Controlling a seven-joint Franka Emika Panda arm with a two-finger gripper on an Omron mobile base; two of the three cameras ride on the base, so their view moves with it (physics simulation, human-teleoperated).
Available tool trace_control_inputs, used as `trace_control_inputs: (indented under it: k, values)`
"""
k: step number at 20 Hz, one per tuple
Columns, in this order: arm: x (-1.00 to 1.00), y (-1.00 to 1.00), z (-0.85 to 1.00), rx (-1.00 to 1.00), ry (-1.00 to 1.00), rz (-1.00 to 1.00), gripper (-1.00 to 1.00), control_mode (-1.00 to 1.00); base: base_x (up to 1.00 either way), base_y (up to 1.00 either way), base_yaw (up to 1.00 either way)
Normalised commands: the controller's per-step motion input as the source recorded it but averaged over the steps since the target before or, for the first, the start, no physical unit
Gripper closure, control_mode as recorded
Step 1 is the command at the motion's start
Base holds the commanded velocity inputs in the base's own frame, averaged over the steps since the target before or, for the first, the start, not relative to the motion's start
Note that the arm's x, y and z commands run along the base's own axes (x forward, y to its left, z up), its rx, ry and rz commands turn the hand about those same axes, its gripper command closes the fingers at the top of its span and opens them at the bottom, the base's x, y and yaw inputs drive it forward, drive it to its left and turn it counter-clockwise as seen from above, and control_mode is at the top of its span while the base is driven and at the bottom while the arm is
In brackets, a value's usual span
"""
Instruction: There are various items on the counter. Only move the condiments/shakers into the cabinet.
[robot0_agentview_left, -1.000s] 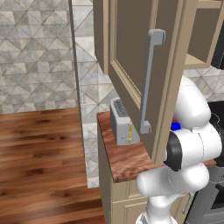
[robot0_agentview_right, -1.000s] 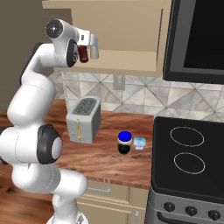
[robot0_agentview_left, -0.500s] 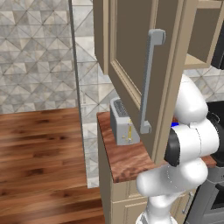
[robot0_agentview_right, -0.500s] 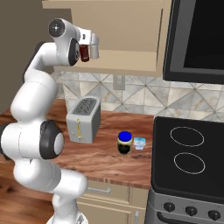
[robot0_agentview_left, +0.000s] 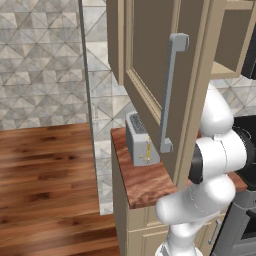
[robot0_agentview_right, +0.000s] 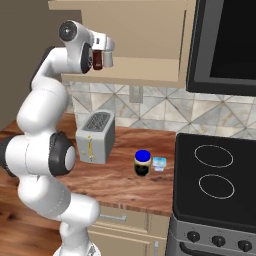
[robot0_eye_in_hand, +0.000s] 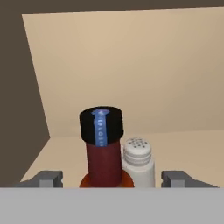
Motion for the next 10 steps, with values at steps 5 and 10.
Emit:
trace_control_inputs:
  k: [5,10]
  values:
    - [0.08,0.0,0.0,0.0,0.0,0.0,-1.0,-1.0,0.0,0.0,0.0]
    - [0.02,0.0,-0.02,0.0,0.0,0.0,-1.0,-1.0,0.0,0.0,0.0]
